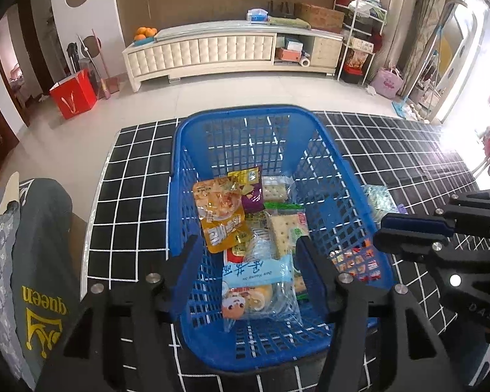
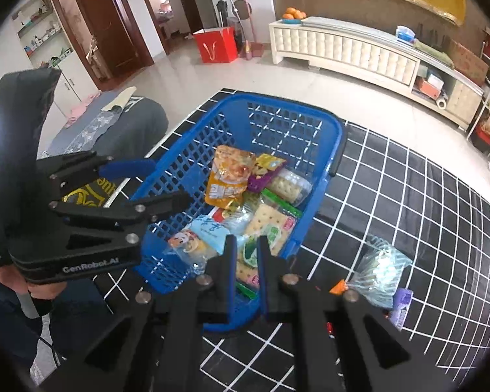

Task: Organize snacks
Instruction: 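Open both tools to drop the orange-yellow and red packets into the basket, then move both tools back to the remaining snacks on the cloth, then grasp the orange stick packet with the left tool, then grasp the clear blue-striped bag with the right tool while the left tool holds the orange packet, then carry the orange stick packet and blue-striped bag over the basket with both tools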

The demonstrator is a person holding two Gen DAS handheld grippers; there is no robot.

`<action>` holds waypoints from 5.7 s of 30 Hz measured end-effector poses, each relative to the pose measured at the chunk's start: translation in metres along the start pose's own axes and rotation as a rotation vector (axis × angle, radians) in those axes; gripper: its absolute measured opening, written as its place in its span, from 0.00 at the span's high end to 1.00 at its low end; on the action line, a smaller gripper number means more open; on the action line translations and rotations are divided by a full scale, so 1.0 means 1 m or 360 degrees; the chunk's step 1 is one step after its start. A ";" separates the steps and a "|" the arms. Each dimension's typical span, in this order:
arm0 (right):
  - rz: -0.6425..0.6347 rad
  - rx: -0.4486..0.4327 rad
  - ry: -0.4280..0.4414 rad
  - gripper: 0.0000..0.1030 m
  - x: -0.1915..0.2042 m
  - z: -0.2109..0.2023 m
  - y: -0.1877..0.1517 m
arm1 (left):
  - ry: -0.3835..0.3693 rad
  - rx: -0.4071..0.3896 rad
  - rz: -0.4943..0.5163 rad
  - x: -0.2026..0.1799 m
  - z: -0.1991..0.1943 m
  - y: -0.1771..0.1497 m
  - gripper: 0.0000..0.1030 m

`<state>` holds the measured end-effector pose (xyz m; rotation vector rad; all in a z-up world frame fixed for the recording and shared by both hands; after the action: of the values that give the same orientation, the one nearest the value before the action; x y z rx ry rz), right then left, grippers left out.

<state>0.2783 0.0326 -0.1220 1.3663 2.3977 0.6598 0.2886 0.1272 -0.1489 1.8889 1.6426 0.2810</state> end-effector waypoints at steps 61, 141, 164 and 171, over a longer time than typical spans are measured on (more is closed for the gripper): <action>0.0445 0.0162 -0.0315 0.19 -0.231 0.007 -0.157 | -0.0071 0.0323 -0.0471 -0.184 0.160 -0.032 0.29; -0.0419 0.0000 -0.0159 0.38 -0.151 0.104 -0.070 | 0.0127 0.0117 0.0177 -0.153 0.117 0.016 0.85; -0.0418 -0.0345 -0.0389 0.38 -0.105 -0.063 -0.038 | 0.0033 -0.0186 0.0350 -0.155 -0.018 0.002 0.85; -0.0388 -0.0395 -0.0392 0.38 -0.078 -0.077 -0.019 | 0.0046 -0.0257 0.0331 -0.117 -0.053 0.009 0.85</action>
<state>0.2672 -0.0613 -0.0640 0.9739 2.1564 0.6545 0.2435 0.0320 -0.0758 1.9401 1.3976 0.5131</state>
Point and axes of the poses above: each gripper's, at about its wrist camera, not at the fingertips, and z roughly the way its jaws point, x to its left, y to its top, the point moved 6 cm from there along z, roughly the way its jaws point, and after that the axes turned 12 degrees about -y, right-handed, at the moved point
